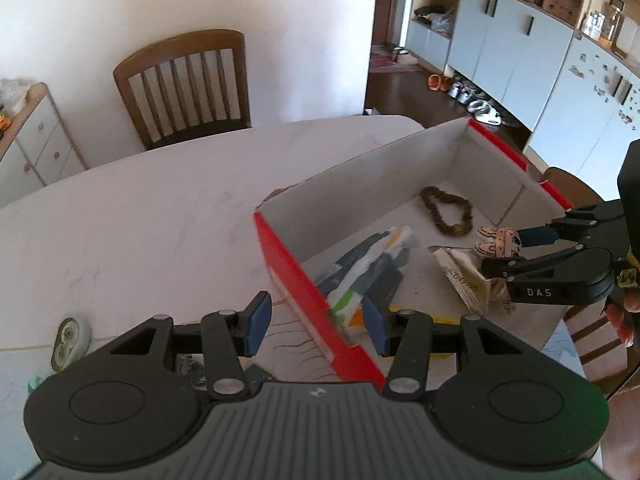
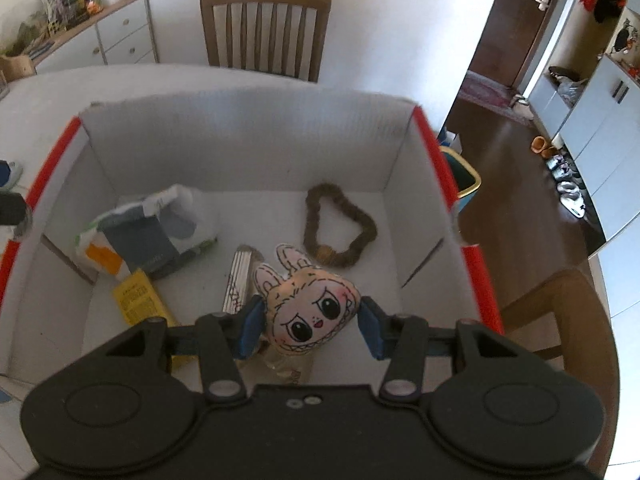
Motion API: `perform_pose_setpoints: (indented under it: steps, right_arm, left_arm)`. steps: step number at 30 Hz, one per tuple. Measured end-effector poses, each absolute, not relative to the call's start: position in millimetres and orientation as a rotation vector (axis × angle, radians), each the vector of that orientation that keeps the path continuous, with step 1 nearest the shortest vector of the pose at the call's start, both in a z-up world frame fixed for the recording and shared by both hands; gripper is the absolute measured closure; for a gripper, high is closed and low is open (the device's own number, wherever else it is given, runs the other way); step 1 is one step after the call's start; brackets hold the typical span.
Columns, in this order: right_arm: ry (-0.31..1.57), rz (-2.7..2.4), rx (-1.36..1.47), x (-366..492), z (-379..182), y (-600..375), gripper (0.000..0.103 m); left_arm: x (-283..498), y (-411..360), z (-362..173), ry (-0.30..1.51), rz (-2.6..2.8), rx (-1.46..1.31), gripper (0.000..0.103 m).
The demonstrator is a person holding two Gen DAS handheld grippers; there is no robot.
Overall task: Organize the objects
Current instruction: 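Carry the keychain into the shoebox while the right gripper carries the doll-face pouch there, then open both grippers and withdraw them from the shoebox over the table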
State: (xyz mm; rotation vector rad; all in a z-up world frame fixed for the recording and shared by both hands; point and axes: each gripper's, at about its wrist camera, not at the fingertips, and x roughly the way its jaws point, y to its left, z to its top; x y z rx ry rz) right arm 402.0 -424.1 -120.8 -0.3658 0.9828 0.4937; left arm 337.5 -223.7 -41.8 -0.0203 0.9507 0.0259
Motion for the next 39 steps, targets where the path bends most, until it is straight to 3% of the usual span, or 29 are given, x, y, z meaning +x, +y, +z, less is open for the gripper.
perform_pose_setpoints:
  steps: [4,8,25,39]
  right_arm:
    - [0.990,0.507,-0.358,403.4,-122.1,-423.0,0.052]
    - [0.976,0.523,-0.351,400.4,-117.3,-425.8,0.036]
    - [0.884,0.572,-0.294,352.7,-56.8,-429.3,0.033]
    - [0.812,0.590,-0.190,286.1,-6.4,-385.4,0.028]
  left_arm:
    - [335.3,-221.4,-42.0,0.946,0.026,-0.036,0.053]
    - [331.6,-223.3,-39.5,0.933,0.021,-0.040,0.053]
    - [293.6,-218.1,-14.1,0.880,0.001,-0.061,0.053]
    - [247.0,-167.8,5.1,0.828,-0.052,-0.083,0.053]
